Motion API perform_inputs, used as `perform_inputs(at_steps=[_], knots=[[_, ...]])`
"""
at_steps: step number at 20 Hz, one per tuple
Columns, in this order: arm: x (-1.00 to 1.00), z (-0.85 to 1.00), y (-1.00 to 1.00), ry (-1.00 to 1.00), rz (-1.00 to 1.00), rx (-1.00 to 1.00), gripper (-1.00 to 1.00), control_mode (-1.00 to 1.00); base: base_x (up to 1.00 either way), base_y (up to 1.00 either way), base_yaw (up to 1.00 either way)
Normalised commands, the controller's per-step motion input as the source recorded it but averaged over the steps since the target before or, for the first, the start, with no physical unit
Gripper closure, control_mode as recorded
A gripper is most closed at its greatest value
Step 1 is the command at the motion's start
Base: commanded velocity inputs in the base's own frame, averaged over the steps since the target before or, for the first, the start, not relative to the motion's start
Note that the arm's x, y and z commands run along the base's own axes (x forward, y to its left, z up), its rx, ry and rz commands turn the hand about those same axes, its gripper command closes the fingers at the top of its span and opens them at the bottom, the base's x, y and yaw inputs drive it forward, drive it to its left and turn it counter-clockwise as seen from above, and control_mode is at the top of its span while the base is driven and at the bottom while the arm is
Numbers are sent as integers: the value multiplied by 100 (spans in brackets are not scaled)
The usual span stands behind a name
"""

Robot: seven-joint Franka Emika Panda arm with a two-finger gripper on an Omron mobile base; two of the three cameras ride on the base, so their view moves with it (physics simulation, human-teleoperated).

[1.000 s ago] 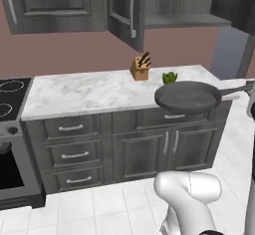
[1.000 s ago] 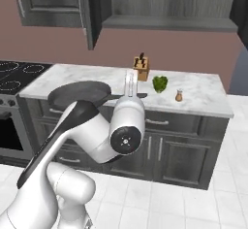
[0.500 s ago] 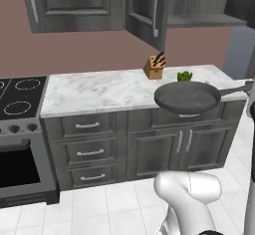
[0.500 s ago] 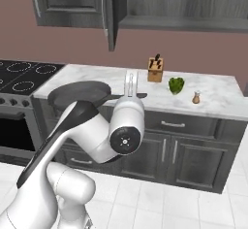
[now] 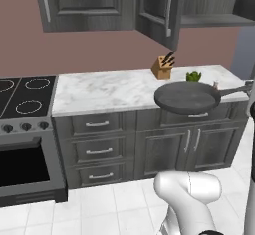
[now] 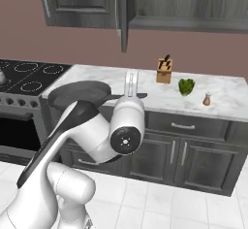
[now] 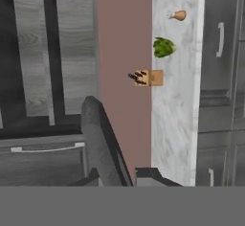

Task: Pick the pan from the cabinet and place it on the stove. Then turn on the stove burner for the pan.

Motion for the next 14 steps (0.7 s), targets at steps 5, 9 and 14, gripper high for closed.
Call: perform_inputs(at_steps=[5, 9, 14], knots=[[0, 0, 0, 0, 0, 0, 100, 100, -3, 100, 0], [0, 0, 0, 0, 0, 0, 100, 100, 0, 100, 0], [0, 0, 0, 0, 0, 0, 100, 100, 0, 100, 0]])
